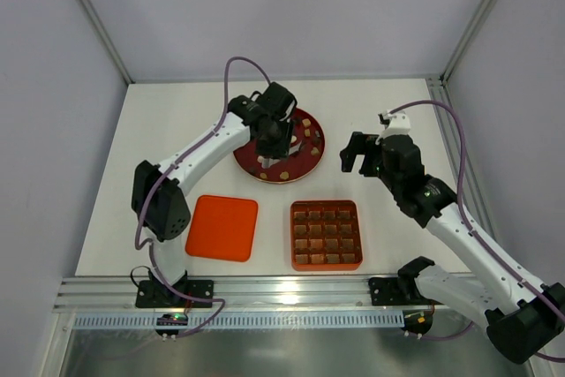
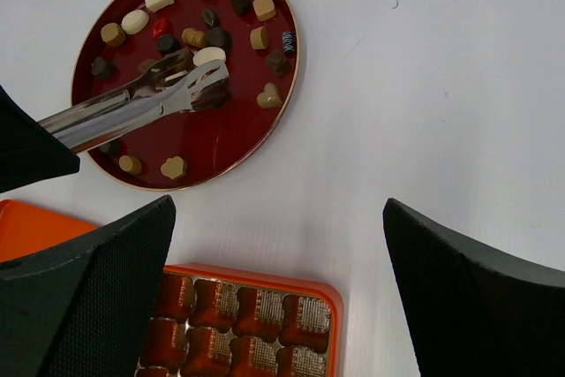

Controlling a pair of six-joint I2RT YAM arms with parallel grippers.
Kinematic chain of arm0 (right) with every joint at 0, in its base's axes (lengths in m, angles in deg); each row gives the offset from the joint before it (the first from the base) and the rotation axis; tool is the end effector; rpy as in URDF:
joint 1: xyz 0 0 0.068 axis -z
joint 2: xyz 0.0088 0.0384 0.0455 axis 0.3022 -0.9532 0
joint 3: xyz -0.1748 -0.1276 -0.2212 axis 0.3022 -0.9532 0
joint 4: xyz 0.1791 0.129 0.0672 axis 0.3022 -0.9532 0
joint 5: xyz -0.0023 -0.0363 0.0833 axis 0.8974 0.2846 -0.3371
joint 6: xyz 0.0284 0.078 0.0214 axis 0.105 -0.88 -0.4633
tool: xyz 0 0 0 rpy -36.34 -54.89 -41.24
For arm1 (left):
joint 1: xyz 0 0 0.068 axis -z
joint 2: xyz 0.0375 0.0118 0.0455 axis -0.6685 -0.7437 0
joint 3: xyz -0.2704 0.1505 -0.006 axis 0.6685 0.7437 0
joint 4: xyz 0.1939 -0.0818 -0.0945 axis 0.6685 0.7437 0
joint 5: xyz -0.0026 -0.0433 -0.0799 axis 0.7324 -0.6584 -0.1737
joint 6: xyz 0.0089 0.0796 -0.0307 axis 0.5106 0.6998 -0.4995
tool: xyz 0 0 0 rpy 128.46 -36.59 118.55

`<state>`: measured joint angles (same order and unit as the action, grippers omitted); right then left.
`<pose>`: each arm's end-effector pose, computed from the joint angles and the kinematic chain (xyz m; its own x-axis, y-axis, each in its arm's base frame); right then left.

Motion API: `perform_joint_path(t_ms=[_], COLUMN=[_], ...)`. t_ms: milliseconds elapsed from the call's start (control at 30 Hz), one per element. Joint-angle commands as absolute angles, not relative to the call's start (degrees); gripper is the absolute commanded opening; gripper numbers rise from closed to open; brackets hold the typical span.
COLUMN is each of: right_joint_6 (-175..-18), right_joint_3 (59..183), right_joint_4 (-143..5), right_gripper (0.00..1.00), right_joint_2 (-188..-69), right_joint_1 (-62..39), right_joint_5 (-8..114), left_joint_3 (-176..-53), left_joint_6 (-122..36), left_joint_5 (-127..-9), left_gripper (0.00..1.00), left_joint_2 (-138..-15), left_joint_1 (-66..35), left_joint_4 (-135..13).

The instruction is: Pack the chocolate

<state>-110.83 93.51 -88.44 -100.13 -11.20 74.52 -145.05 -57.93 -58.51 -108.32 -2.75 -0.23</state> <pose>0.1737 0.0746 0.3353 -0.4415 0.1558 -0.8836 -0.1244 0.9647 0.2323 0.3051 -0.2473 0.3117 -0.8953 0.1642 -0.4141 0.2593 0.9480 -0.1847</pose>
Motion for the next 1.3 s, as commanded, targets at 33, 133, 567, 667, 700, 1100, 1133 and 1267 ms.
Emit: perform_joint_path(t_ms=[33,133,567,667,700,1100,1133,1267], right_joint_6=[-110.14,-110.14,-110.14,-110.14,-110.05,-110.14,-110.22,-110.13], right_joint_3=[94.42,94.16,93.89,93.72,93.80,93.45,93.45,93.36], right_joint_4=[-88.03,-88.03,-88.29,-88.21,-88.20,-88.47,-88.47,-88.47], right_gripper=[1.00,1.00,1.00,1.00,1.00,1.00,1.00,1.00], right_joint_2=[-98.84,-98.75,-98.40,-98.31,-98.22,-97.96,-97.96,-97.96], right_joint_1=[-11.24,-11.24,-11.23,-11.23,-11.24,-11.24,-11.24,-11.24], right_joint_5=[75.99,76.25,76.69,76.87,76.87,77.22,77.22,77.31], left_joint_3=[-147.67,-148.37,-148.20,-147.93,-147.84,-146.96,-146.96,-146.61], left_joint_6=[-56.34,-55.90,-55.28,-55.20,-55.20,-55.81,-55.81,-55.90], left_joint_5=[-56.89,-56.27,-56.10,-56.10,-56.27,-57.15,-57.06,-56.98], left_gripper=[0.44,0.44,0.44,0.44,0.44,0.41,0.41,0.41], left_joint_2=[-108.64,-109.52,-111.45,-111.71,-111.80,-112.15,-112.15,-112.24], left_joint_1=[-2.75,-2.75,-2.84,-2.84,-2.75,-2.75,-2.75,-2.67], left_joint_4=[-1.12,-0.51,-0.68,-0.51,-0.51,-0.51,-0.42,-0.33])
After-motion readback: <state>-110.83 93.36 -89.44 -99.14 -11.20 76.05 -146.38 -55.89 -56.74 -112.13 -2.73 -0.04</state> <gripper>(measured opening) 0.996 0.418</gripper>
